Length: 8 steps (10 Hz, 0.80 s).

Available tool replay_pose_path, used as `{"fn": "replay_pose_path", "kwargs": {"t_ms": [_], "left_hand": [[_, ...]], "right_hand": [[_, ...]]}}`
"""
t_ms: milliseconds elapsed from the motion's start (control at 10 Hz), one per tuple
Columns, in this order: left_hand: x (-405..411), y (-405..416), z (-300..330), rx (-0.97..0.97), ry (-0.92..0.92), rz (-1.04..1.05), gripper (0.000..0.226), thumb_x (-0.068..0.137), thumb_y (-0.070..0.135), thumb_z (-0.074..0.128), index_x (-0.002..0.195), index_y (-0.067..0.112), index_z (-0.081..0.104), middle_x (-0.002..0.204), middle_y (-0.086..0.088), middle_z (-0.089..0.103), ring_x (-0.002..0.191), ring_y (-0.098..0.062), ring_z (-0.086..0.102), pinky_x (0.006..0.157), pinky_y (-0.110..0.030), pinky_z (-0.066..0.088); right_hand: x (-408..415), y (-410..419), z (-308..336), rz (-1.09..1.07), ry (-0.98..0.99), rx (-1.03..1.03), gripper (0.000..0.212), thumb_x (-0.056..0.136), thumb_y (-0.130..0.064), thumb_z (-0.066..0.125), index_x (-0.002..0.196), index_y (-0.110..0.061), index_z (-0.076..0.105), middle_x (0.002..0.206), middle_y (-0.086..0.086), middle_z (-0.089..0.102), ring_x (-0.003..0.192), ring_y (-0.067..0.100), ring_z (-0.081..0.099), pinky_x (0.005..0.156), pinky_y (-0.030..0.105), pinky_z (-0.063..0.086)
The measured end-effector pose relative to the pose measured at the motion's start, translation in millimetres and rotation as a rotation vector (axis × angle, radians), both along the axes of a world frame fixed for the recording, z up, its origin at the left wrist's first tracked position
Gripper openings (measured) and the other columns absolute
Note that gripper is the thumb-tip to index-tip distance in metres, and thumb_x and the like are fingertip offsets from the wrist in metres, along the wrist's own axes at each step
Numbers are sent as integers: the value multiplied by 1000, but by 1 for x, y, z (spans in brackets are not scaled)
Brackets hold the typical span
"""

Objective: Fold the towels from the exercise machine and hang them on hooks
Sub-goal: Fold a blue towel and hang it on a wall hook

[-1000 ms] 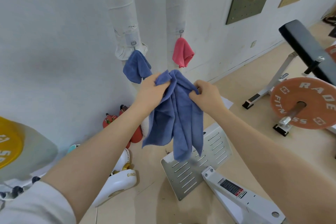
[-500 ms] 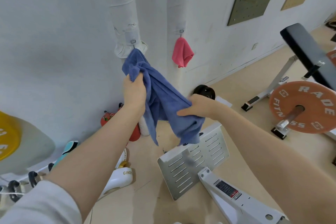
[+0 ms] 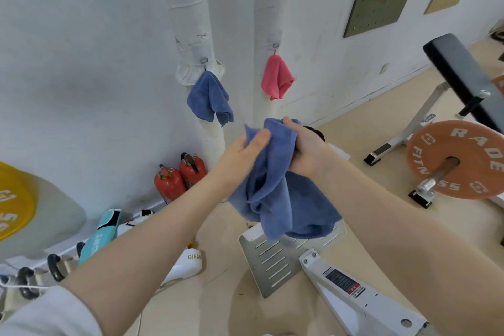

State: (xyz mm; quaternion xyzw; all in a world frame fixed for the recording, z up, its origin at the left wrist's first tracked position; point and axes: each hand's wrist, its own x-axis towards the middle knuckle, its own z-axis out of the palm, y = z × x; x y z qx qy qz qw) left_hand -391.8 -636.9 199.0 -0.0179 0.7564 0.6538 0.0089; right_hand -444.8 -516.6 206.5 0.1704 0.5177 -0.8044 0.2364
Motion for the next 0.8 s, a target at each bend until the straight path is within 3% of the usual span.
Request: {"fn": "replay_pose_path", "kwargs": {"t_ms": [100, 200, 300, 400, 500, 600, 700, 800], "left_hand": [[3, 5, -3, -270, 38, -22, 21, 84, 32, 65, 71, 25, 49, 67, 7, 57, 65, -7, 55, 63, -16, 45], [4, 1, -4, -263, -13, 27, 25, 90, 30, 57, 72, 12, 55, 67, -11, 60, 63, -17, 56, 61, -14, 45], [4, -12, -5, -16, -84, 101, 28, 92, 31, 52, 88, 4, 61, 87, -24, 67, 84, -30, 63, 81, -39, 52], [-1, -26, -6, 152, -125, 234, 23, 95, 29, 49, 95, 10, 61, 86, -9, 67, 87, -24, 65, 80, -32, 53], [-8, -33, -6, 189, -153, 300, 22, 95, 33, 47, 92, 15, 58, 85, -6, 67, 83, -20, 66, 76, -30, 54], [-9, -48, -4, 271, -215, 305, 28, 94, 39, 47, 92, 15, 61, 98, -15, 69, 95, -29, 66, 91, -44, 51], [-5, -59, -7, 266, -284, 367, 34, 93, 31, 51, 107, 1, 60, 94, -11, 69, 84, -21, 67, 79, -35, 55], [-9, -96, -18, 1539, -261, 42, 27, 81, -25, 31, 94, -27, 55, 91, 3, 73, 85, 3, 63, 77, -11, 48]], "right_hand": [[5, -9, 8, 30, -8, -124, 34, 97, -15, 32, 63, -14, 37, 50, 6, 43, 58, 11, 36, 58, 19, 33], [11, -15, 15, 29, 42, -199, 28, 97, -21, 41, 73, -8, 50, 68, 8, 52, 64, 19, 51, 66, 31, 46], [19, -21, 15, 44, 119, -118, 28, 94, -28, 51, 74, -9, 57, 61, 3, 59, 54, 13, 59, 58, 22, 52], [37, -29, 9, 193, 379, 364, 22, 91, -28, 58, 72, -17, 59, 66, -3, 58, 55, 4, 55, 50, 11, 46], [42, -38, -1, 298, 685, 765, 11, 88, -23, 60, 87, -12, 58, 72, -7, 53, 67, 8, 50, 59, 16, 40], [40, -47, -5, 288, 733, 804, 16, 89, -11, 51, 105, -11, 52, 78, 0, 56, 75, 16, 53, 62, 22, 41], [38, -54, -7, 114, 623, 532, 23, 90, -7, 45, 101, -27, 48, 72, 4, 55, 60, 15, 50, 53, 24, 40], [38, -60, 0, 90, 558, 342, 26, 91, -1, 43, 81, -20, 57, 64, 3, 48, 56, 14, 43, 48, 18, 39]]}}
